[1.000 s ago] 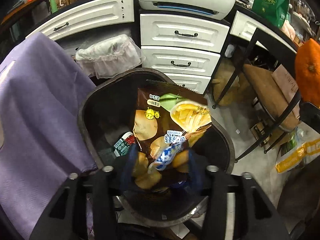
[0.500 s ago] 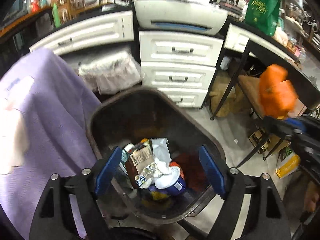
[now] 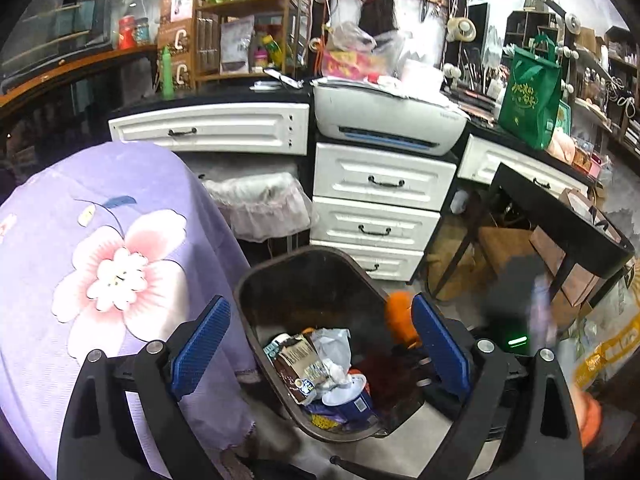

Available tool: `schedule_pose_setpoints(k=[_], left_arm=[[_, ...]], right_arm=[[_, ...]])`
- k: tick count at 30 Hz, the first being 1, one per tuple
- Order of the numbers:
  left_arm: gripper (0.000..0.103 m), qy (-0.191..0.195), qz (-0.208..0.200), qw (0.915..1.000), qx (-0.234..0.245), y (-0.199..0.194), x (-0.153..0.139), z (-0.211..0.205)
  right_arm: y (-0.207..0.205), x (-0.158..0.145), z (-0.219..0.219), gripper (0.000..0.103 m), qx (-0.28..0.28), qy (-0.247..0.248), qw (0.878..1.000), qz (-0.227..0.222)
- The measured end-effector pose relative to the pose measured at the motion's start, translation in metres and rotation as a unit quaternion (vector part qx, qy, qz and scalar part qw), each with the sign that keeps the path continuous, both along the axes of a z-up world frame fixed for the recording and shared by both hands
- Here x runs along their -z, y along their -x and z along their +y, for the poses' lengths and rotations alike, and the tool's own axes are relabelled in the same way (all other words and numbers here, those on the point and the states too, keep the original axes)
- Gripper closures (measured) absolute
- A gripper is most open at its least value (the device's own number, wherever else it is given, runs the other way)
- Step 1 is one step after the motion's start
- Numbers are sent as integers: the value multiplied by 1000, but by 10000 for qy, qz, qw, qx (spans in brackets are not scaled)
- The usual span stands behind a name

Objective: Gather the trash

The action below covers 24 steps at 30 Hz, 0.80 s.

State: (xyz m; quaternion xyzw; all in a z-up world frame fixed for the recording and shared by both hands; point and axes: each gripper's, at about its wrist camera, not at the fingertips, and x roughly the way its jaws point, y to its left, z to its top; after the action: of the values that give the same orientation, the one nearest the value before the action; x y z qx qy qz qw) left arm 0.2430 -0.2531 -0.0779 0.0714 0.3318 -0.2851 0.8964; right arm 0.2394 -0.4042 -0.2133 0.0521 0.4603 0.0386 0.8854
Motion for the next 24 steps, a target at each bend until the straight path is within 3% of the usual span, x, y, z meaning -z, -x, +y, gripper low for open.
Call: schedule_pose_setpoints(k=[5, 13, 15, 17, 24], left_arm=[[12, 22, -28, 10000, -83, 1, -1, 6], [12, 30, 73, 9998, -176, -3, 3, 12], [12, 35, 78, 9998, -170, -2, 4, 12], [12, 39, 97, 9998, -169, -2, 4, 12], [12, 58, 73, 9999, -89, 4, 2, 13]], right_arm=[[-31, 36, 2, 91, 16, -62, 9991, 410], [-54, 65, 3, 90, 119, -110, 9968, 786], [-51, 64, 2, 85, 102, -157, 9968, 776], [-48, 60, 1, 61, 129, -105, 9973, 709], [-35, 36, 3, 59, 183, -42, 9989, 441]])
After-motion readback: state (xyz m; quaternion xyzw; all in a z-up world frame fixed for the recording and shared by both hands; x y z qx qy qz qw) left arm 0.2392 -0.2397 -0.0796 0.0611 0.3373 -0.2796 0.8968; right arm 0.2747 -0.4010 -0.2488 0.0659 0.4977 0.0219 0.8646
